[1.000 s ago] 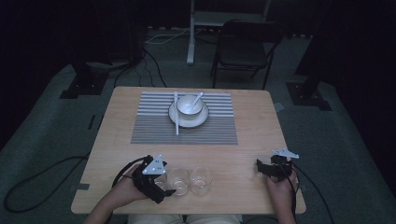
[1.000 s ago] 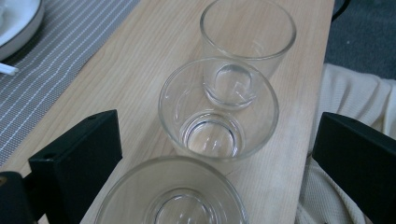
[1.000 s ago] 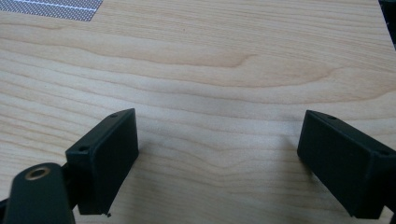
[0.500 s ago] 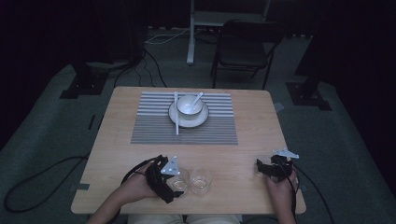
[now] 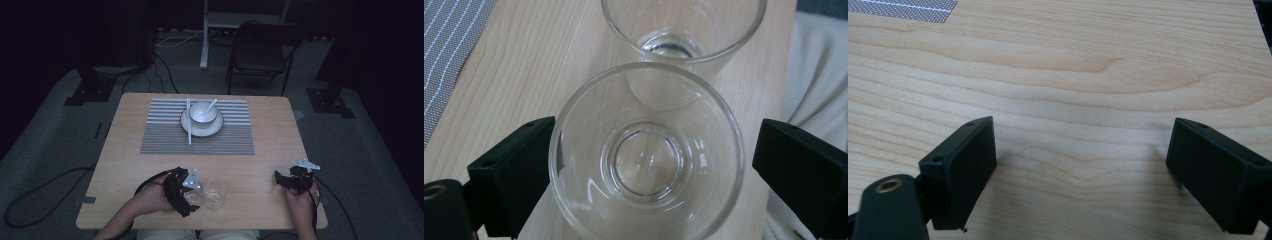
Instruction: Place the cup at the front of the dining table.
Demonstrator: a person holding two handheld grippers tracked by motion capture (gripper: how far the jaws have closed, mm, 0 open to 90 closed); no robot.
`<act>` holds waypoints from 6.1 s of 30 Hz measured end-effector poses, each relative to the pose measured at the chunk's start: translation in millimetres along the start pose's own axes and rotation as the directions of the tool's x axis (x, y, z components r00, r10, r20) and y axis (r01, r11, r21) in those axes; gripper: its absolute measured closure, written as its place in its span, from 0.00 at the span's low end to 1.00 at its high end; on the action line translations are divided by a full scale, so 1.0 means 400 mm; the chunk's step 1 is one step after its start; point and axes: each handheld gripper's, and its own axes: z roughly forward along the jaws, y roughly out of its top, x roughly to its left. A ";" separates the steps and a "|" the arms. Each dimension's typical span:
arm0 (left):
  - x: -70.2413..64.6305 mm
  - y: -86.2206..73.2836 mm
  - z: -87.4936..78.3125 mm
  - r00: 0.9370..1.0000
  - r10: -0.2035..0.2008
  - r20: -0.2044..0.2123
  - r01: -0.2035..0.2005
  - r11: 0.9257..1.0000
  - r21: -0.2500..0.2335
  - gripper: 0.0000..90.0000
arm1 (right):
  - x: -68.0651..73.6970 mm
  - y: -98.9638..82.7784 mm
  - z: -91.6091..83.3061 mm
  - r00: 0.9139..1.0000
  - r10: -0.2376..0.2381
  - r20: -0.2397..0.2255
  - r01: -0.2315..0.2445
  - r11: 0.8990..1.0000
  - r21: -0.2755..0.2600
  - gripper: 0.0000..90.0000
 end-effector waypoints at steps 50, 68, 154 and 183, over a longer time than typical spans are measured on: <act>0.044 0.006 0.000 1.000 0.011 -0.003 -0.010 0.999 0.049 0.20 | 0.000 0.000 -0.001 1.000 0.004 0.004 -0.004 1.000 -0.003 0.15; 0.126 0.023 -0.033 0.997 -0.051 -0.061 0.052 0.998 0.022 0.20 | -0.001 0.000 -0.001 1.000 0.006 0.009 -0.006 1.000 -0.002 0.14; 0.626 -0.073 0.051 0.572 -0.712 -0.406 0.681 0.689 -0.248 0.20 | -0.002 -0.001 -0.001 1.000 0.008 0.013 -0.008 1.000 -0.002 0.15; 0.589 -0.104 0.070 0.555 -0.742 -0.375 0.684 0.664 -0.301 0.02 | -0.002 -0.001 -0.001 1.000 0.008 0.013 -0.008 1.000 -0.002 0.15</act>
